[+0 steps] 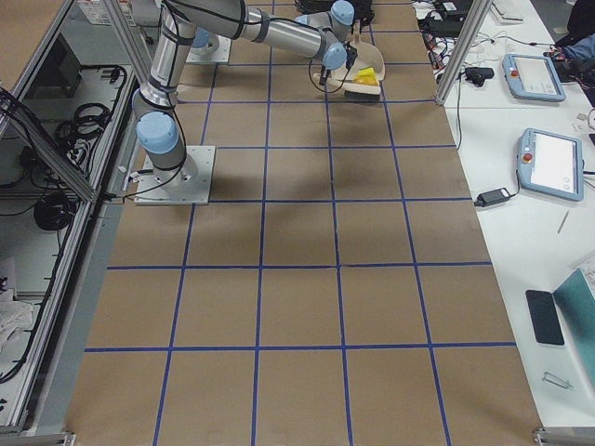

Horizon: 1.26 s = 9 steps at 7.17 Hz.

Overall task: Sweep and dump trash into bin
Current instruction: 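Sweep the yellow trash item into the dustpan with the right gripper's brush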

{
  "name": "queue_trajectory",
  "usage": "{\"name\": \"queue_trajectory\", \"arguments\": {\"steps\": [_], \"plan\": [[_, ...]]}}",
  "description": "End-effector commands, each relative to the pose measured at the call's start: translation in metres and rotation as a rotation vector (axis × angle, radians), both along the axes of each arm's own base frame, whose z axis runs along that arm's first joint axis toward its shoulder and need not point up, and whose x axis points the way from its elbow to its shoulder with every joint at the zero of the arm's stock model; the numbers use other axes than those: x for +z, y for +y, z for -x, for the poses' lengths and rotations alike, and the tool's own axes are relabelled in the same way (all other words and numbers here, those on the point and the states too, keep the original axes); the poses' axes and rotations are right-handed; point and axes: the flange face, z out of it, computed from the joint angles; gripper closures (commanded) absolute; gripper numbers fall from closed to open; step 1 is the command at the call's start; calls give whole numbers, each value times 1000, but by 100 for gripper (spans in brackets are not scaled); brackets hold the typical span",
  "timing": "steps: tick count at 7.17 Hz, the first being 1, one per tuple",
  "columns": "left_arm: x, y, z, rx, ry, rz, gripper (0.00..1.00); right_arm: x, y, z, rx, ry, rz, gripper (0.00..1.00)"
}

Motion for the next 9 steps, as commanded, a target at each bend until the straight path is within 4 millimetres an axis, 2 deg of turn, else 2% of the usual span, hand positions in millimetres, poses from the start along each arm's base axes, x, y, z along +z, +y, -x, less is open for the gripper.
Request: {"name": "queue_trajectory", "arguments": {"steps": [1,4,6,8,9], "plan": [[0,0,1,-2,0,1,99,6,4,-32,-15,-41,19,100],[0,0,1,-2,0,1,99,5,12,-67,-45,-100,36,100],[-1,0,1,-2,0,0,99,7,25,-84,-63,-136,15,100],[-1,0,0,-2,1,0,99,13,36,-99,-94,-163,-2,100],[-1,1,1,-3,4,0,99,23,37,-107,-120,-177,6,100]]}}
